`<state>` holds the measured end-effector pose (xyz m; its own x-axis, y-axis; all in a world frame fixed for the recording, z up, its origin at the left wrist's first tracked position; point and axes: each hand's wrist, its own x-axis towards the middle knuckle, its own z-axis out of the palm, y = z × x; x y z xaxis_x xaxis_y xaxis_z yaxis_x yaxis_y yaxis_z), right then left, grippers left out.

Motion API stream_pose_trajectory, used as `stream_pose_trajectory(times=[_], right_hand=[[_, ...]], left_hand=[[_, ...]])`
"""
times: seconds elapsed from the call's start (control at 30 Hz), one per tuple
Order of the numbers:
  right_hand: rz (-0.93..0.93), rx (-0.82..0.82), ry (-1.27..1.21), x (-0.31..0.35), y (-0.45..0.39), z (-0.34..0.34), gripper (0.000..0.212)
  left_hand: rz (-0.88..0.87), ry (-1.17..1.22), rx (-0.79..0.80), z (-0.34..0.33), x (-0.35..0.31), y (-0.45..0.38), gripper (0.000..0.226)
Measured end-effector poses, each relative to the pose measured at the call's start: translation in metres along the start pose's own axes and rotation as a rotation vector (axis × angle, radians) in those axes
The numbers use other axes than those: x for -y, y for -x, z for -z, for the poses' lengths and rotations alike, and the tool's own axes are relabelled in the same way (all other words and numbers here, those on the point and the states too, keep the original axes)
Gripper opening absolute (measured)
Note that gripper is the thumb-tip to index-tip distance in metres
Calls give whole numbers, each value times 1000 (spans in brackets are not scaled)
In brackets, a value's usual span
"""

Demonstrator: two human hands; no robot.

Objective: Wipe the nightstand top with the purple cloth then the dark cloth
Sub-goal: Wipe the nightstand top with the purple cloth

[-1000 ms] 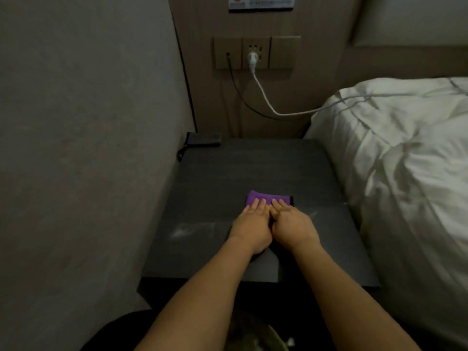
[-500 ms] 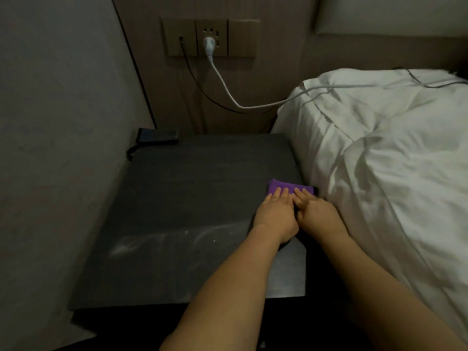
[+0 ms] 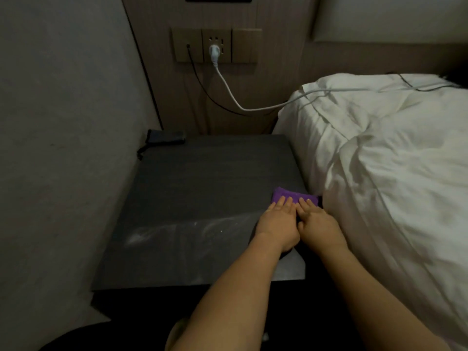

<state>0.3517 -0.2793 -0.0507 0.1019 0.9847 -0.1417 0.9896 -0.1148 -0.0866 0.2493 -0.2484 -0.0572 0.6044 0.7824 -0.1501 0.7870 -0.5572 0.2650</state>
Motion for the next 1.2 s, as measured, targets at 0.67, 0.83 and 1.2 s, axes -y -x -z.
stream_pose_trajectory(times=[0.67, 0.83, 1.2], right_hand=[[75, 11, 20, 109, 25, -19, 100], [155, 11, 6, 163, 24, -23, 107], [373, 23, 14, 271, 8, -31, 84]], left_hand=[[41, 1, -27, 3, 81, 83, 60], [114, 12, -63, 8, 126, 114, 60], [329, -14, -105, 23, 214, 177, 59]])
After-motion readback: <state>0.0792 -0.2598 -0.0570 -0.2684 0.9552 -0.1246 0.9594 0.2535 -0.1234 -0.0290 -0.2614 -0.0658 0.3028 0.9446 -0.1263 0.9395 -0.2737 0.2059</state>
